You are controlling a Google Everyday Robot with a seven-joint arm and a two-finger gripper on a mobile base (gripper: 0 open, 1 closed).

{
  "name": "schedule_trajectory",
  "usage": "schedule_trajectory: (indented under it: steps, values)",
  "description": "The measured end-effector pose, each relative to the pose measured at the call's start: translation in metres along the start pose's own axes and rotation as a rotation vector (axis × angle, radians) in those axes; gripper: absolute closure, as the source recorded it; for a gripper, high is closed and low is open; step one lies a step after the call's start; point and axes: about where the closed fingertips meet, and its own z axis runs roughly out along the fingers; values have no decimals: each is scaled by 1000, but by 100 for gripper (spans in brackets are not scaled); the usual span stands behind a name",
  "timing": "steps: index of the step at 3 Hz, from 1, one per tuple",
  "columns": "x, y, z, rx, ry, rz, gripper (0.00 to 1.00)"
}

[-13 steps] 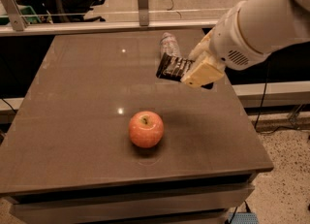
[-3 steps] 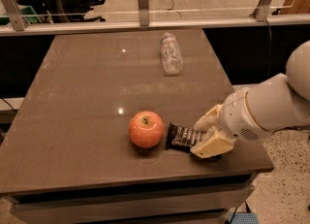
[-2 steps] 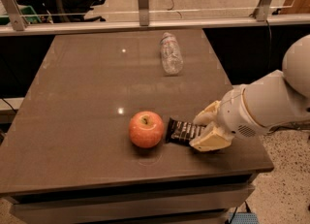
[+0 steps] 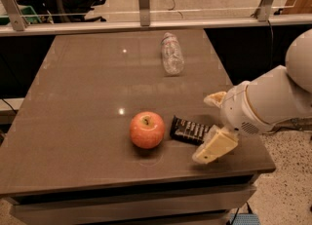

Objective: Move rxbar chocolate near apple

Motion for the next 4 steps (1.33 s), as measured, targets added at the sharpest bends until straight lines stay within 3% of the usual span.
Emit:
schedule_trajectory:
  steps: [1,2,4]
  values:
    - [0,-1,-2,3,3,-1,0]
    - [-6,-19,-26,74,-20,16,0]
    - [-39,-102,-90,249,-70,-71,0]
